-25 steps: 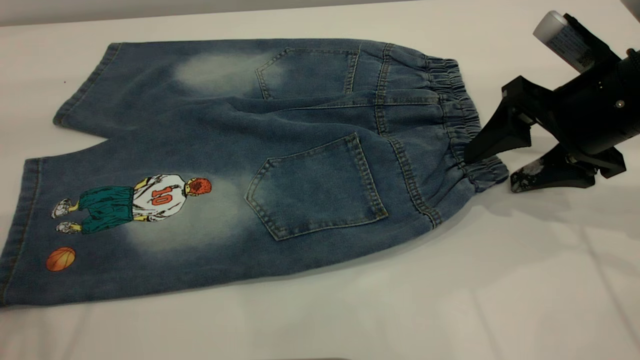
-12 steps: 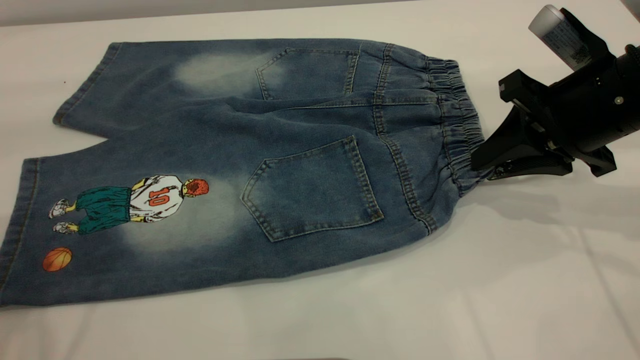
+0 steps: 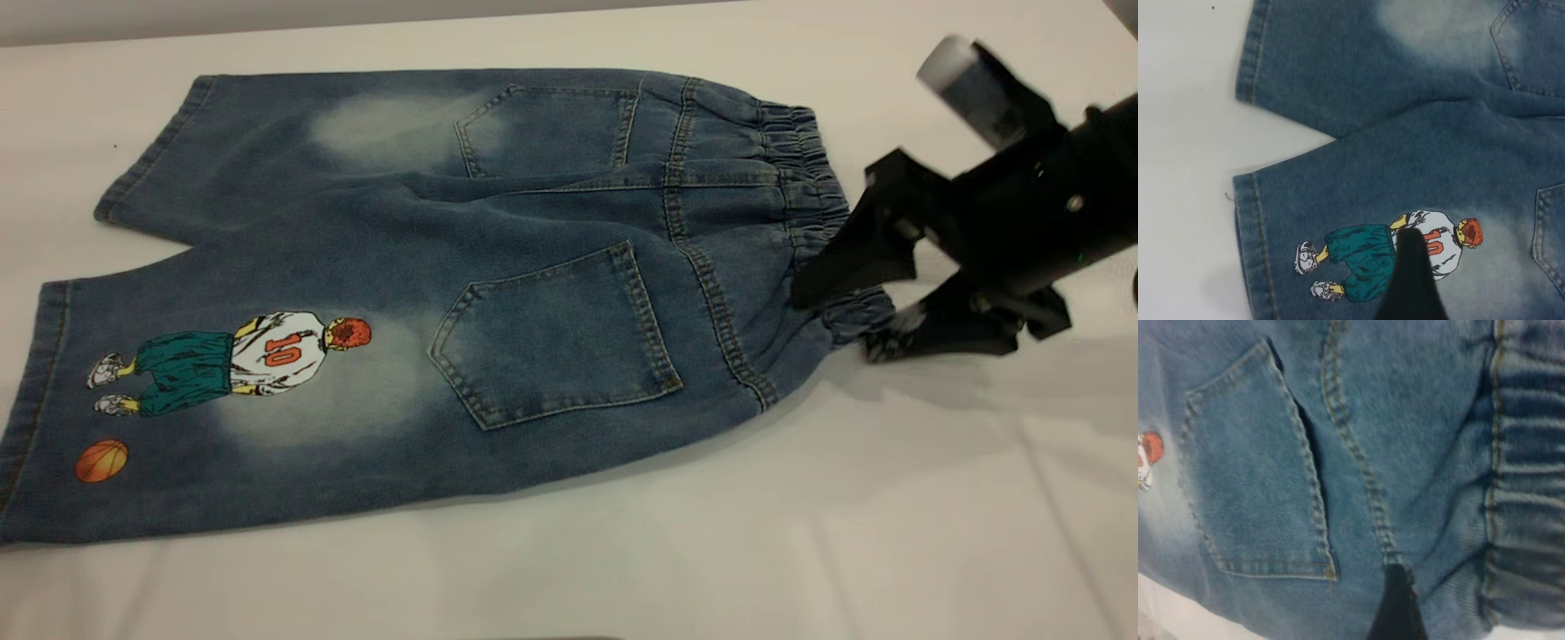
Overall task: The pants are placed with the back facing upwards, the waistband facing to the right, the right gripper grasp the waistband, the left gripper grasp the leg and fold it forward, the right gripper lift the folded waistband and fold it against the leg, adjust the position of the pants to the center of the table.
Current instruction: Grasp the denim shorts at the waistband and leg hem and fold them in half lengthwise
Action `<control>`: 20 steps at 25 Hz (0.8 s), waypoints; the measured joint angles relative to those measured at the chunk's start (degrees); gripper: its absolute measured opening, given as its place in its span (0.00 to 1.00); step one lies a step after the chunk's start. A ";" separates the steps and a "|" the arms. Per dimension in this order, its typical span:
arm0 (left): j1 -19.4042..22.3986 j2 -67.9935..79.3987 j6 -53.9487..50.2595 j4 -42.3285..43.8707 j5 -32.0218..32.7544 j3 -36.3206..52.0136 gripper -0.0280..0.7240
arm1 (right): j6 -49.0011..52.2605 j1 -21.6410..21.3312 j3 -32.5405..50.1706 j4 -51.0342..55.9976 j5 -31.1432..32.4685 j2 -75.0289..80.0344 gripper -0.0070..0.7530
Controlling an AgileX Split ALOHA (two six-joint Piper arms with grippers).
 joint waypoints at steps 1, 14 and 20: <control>0.00 0.00 0.00 0.00 0.00 0.00 0.71 | -0.08 0.02 0.00 0.24 0.08 0.43 0.63; 0.00 0.26 -0.89 0.00 5.63 6.46 0.71 | -2.47 0.02 -1.32 1.05 0.07 0.76 0.07; 0.00 4.02 -3.85 0.00 -0.36 13.62 0.71 | -2.53 0.02 -1.32 0.64 0.12 0.76 0.07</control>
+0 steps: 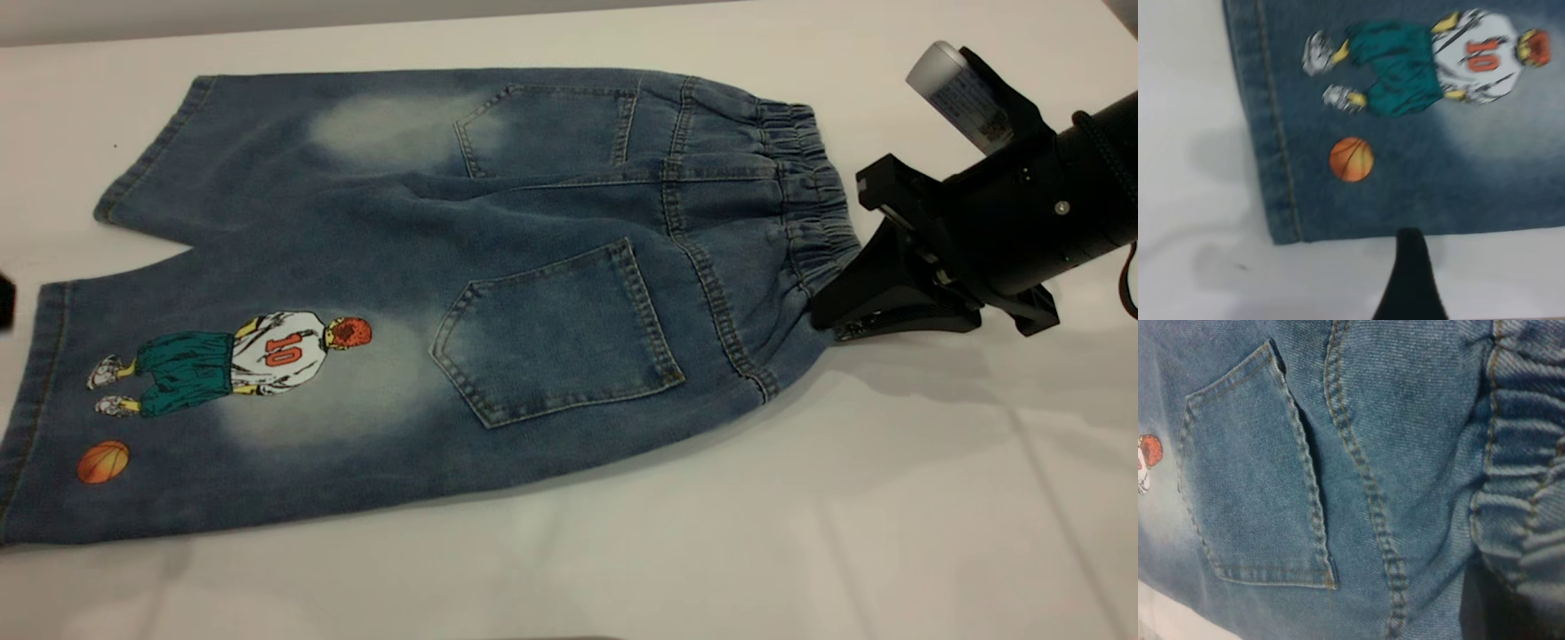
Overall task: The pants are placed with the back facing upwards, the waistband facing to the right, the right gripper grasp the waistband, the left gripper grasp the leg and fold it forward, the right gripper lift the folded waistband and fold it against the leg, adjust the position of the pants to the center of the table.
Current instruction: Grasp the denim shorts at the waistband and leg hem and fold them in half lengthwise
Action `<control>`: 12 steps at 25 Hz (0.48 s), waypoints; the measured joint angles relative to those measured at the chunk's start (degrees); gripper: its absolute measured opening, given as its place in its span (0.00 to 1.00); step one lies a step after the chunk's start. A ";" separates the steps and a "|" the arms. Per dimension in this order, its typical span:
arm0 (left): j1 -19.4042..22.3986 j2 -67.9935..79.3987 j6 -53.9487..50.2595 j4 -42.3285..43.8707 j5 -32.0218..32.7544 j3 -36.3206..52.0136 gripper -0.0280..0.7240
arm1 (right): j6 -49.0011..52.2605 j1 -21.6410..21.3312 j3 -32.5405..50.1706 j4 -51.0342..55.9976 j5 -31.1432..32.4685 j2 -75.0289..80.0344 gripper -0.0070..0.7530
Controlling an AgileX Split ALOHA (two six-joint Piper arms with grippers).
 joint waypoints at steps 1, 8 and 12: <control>0.00 1.45 -0.16 0.00 -1.05 0.49 0.71 | 0.00 0.00 -0.07 -0.29 0.00 0.00 0.07; 0.00 16.71 -0.48 0.00 -9.65 0.73 0.70 | 0.00 0.00 -0.07 -0.88 0.44 0.00 0.07; 0.00 23.79 -0.48 -0.01 -11.85 0.14 0.70 | 0.00 0.00 -0.07 -1.05 0.44 0.00 0.07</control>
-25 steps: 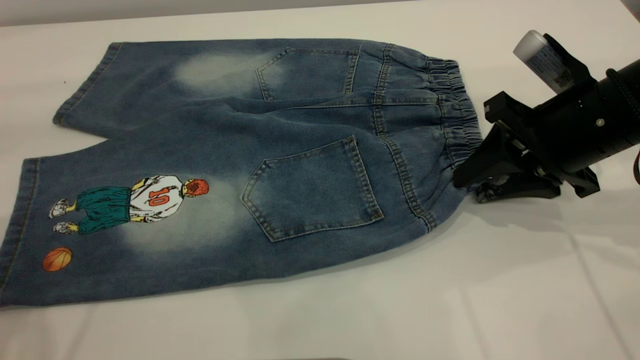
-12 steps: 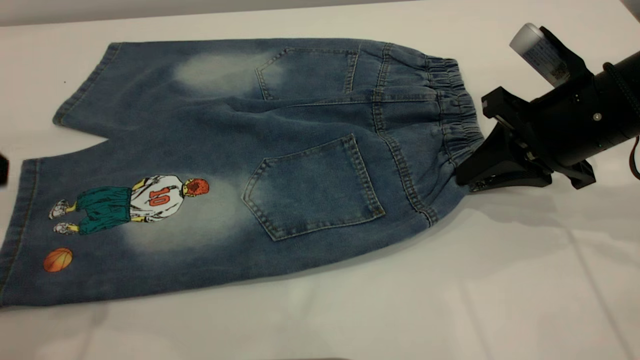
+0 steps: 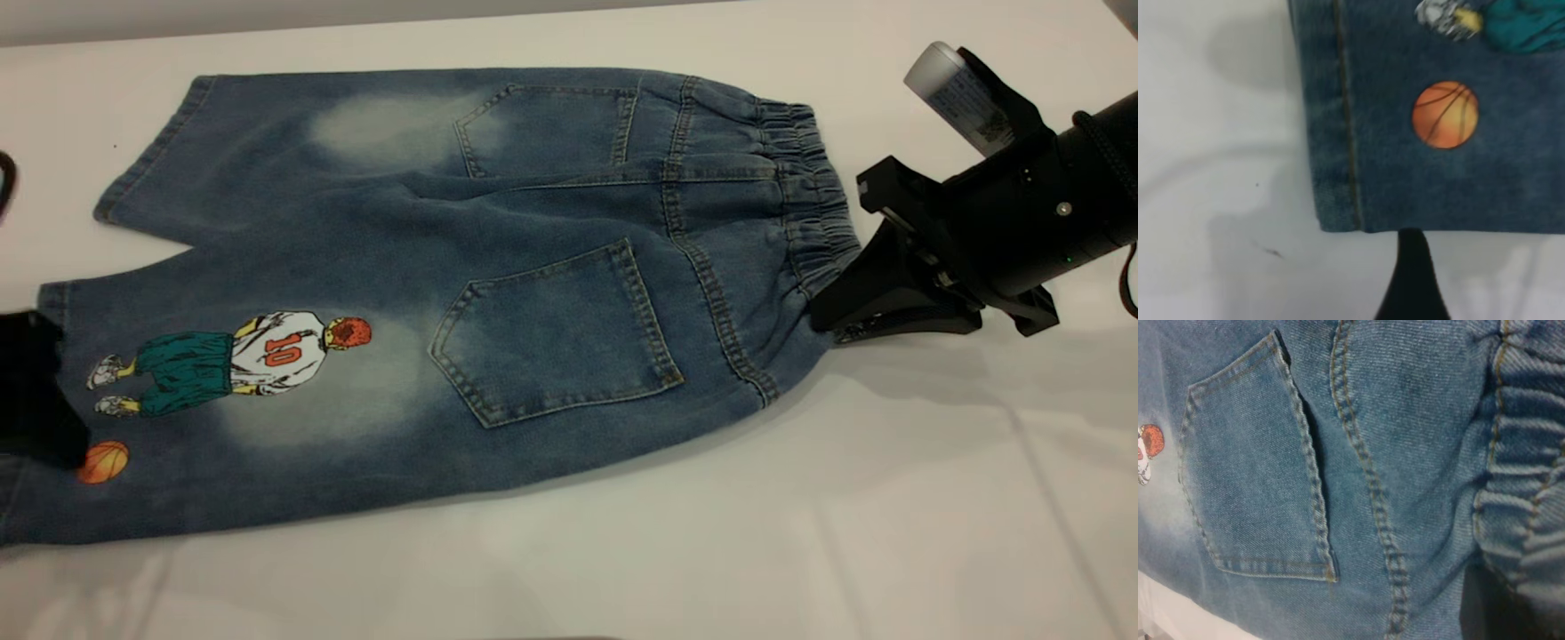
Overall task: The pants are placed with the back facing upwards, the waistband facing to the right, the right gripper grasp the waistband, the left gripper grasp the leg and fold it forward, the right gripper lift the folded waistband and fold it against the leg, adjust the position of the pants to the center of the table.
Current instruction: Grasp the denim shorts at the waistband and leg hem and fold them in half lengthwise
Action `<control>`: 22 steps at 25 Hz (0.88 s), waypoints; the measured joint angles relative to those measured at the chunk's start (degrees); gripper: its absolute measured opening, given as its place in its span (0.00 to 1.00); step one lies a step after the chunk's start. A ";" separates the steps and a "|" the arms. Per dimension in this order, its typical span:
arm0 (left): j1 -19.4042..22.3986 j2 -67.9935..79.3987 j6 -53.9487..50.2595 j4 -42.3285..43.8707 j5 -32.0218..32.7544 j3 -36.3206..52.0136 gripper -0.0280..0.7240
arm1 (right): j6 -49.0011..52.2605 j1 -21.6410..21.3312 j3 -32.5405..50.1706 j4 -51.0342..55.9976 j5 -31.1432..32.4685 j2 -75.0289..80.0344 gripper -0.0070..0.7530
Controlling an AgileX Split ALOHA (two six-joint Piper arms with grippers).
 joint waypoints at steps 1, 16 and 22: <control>0.00 1.05 0.08 0.00 -0.41 -0.05 0.70 | 0.00 0.00 0.00 -0.12 0.00 0.00 0.07; 14.26 2.37 4.39 -0.11 -0.29 -0.40 0.70 | 0.10 0.00 -0.07 -1.85 0.14 0.00 0.08; 14.26 5.24 4.45 -0.11 -1.41 -0.41 0.70 | 0.10 0.00 -0.07 -1.85 0.14 0.00 0.08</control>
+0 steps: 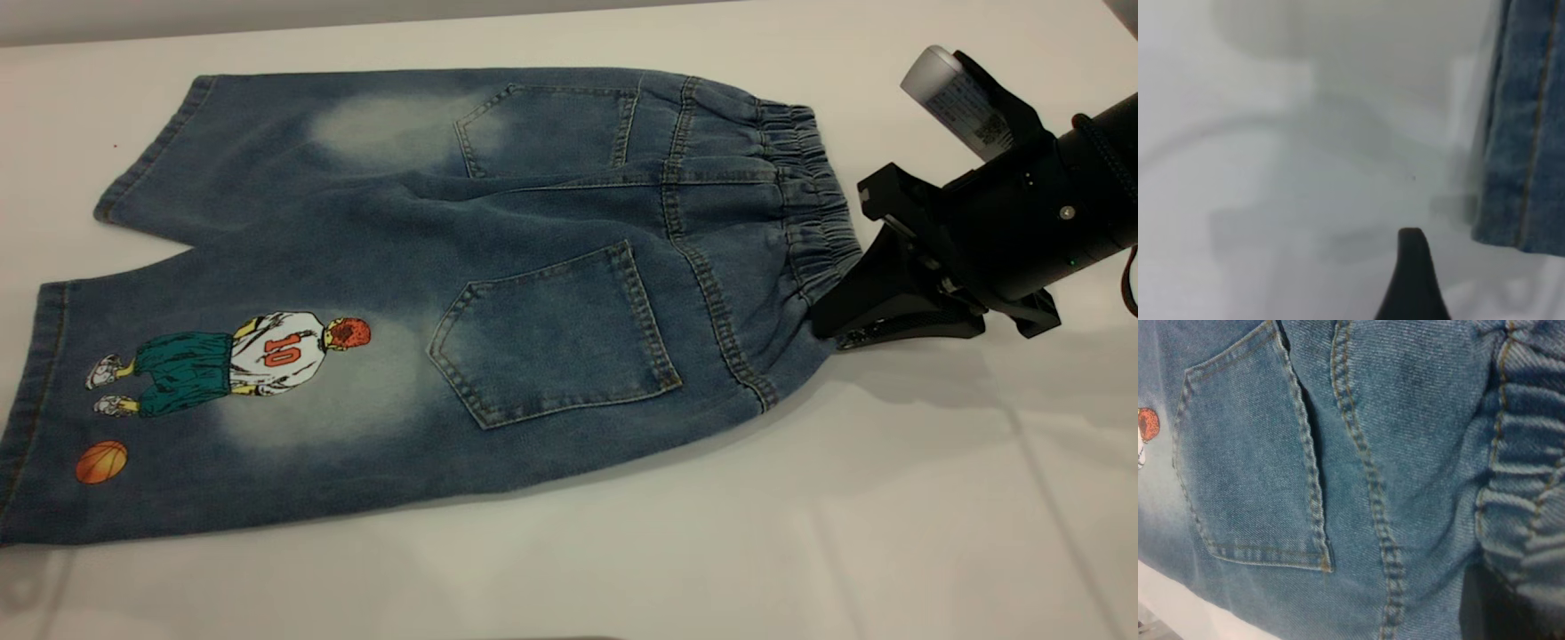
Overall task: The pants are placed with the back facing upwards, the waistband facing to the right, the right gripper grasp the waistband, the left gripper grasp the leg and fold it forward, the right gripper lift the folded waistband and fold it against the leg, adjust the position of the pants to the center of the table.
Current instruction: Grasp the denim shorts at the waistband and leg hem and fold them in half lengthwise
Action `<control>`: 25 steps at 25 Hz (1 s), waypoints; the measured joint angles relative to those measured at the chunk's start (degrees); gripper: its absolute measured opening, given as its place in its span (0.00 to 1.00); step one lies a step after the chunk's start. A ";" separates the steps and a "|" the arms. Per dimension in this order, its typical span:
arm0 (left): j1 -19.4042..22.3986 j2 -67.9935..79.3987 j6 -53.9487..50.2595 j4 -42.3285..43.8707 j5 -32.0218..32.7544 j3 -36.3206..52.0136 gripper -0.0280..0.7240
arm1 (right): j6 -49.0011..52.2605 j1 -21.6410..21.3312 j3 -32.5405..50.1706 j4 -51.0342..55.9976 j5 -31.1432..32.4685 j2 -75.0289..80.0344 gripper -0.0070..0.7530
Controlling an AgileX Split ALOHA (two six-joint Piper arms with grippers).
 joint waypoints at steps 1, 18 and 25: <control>0.00 1.27 0.00 0.00 -0.59 -0.05 0.70 | 0.00 0.00 0.00 0.00 0.04 0.00 0.08; -5.60 11.08 0.13 -0.05 -3.95 -4.61 0.70 | -0.04 0.00 0.00 0.05 0.11 0.00 0.09; -5.93 12.24 0.13 -0.10 -3.95 -4.78 0.60 | -0.04 0.00 0.00 0.18 0.22 0.00 0.10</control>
